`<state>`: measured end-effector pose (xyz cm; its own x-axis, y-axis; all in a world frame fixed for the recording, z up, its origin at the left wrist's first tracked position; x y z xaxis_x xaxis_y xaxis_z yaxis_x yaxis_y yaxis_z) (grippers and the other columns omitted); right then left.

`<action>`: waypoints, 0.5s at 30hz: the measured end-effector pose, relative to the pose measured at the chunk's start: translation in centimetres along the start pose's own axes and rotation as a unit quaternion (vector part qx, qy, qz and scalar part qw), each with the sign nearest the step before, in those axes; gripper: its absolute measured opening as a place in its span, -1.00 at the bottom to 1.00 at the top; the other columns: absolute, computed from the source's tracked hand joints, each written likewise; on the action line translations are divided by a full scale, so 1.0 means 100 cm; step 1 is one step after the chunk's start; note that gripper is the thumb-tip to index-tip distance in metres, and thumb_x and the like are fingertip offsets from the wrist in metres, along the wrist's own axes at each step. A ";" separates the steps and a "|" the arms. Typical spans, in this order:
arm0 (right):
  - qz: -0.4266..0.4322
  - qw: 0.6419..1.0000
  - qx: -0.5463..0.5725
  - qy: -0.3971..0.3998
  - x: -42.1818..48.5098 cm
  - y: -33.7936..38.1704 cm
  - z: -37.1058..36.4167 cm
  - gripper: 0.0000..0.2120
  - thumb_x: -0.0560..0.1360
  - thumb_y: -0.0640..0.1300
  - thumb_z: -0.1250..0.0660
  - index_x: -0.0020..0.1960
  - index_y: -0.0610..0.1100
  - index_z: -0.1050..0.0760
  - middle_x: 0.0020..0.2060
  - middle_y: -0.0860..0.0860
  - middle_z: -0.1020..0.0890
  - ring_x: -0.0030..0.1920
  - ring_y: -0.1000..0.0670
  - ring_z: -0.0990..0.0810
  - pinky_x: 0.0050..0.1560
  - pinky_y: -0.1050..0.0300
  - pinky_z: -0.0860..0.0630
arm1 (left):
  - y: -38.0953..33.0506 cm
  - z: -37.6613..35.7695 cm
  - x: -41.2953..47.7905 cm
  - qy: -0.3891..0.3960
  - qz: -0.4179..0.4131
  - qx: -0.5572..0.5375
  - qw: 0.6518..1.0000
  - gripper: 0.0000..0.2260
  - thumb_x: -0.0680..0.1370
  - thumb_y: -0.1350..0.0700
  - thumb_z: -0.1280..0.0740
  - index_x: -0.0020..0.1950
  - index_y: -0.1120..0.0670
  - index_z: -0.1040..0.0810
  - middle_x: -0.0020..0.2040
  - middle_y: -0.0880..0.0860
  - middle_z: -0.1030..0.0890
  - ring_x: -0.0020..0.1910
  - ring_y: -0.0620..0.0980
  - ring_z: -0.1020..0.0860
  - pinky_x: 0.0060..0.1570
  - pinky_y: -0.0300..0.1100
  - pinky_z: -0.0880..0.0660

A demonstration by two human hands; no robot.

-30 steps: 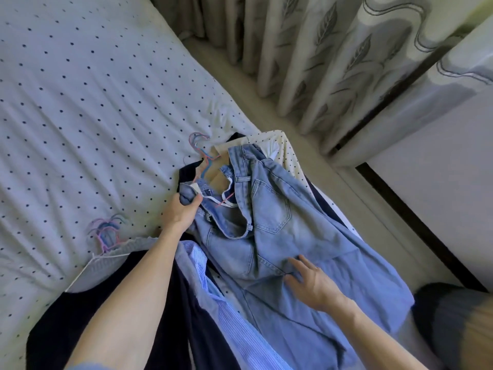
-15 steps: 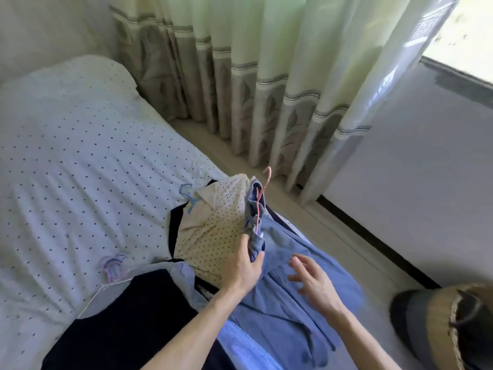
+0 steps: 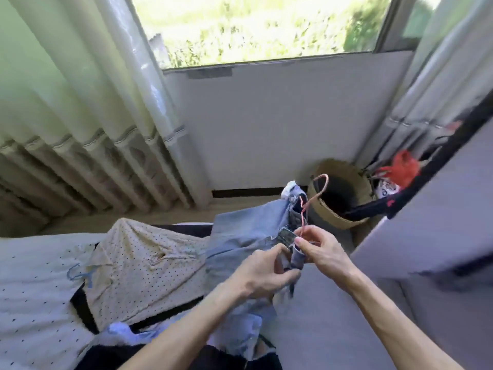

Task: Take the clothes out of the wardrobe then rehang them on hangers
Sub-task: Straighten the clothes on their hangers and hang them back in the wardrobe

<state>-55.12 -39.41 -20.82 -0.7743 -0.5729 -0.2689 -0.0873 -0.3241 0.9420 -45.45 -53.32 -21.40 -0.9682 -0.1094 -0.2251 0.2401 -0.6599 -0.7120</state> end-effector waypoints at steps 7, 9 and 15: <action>0.037 0.991 -0.081 -0.102 -0.130 0.009 0.147 -0.98 0.53 -0.07 -0.37 -0.04 0.01 -0.58 -0.24 0.09 -0.67 -0.25 0.19 -0.61 -0.18 0.31 -0.51 | -0.182 -0.007 0.051 -0.067 -0.225 -0.038 0.971 -0.72 0.53 0.00 -0.40 0.24 -0.11 -0.55 0.17 -0.19 -0.53 0.07 -0.20 -0.54 0.11 -0.17 -0.51; 0.026 0.984 -0.122 -0.124 -0.159 0.011 0.176 -0.94 0.49 -0.01 -0.34 -0.05 0.06 -0.55 -0.26 0.13 -0.66 -0.28 0.21 -0.56 -0.22 0.33 -0.46 | -0.243 -0.014 0.060 -0.057 -0.307 -0.019 0.950 -0.68 0.53 -0.06 -0.36 0.29 -0.15 -0.53 0.18 -0.34 -0.51 0.15 -0.31 -0.48 0.19 -0.34 -0.40; -0.009 0.964 -0.126 -0.236 -0.229 0.002 0.245 -0.97 0.51 -0.02 -0.34 -0.06 0.06 -0.55 -0.27 0.15 -0.59 -0.25 0.19 -0.49 -0.11 0.17 -0.47 | -0.368 -0.064 0.084 0.117 -0.353 -0.052 0.927 -0.62 0.59 -0.07 -0.35 0.40 -0.10 -0.42 0.20 -0.23 -0.58 0.18 -0.30 -0.53 0.22 -0.25 -0.48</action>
<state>-52.76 -7.91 -9.51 -0.9779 -0.1793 -0.1077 0.0055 -0.5366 0.8438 -61.92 -25.16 -1.36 -0.8475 0.4945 0.1931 -0.4309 -0.4283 -0.7943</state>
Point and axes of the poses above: each hand's wrist, its own x-axis towards the middle knuckle, its own z-axis out of the back of the hand, y = z × x, the point moved 3 cm from there along x, towards the middle knuckle
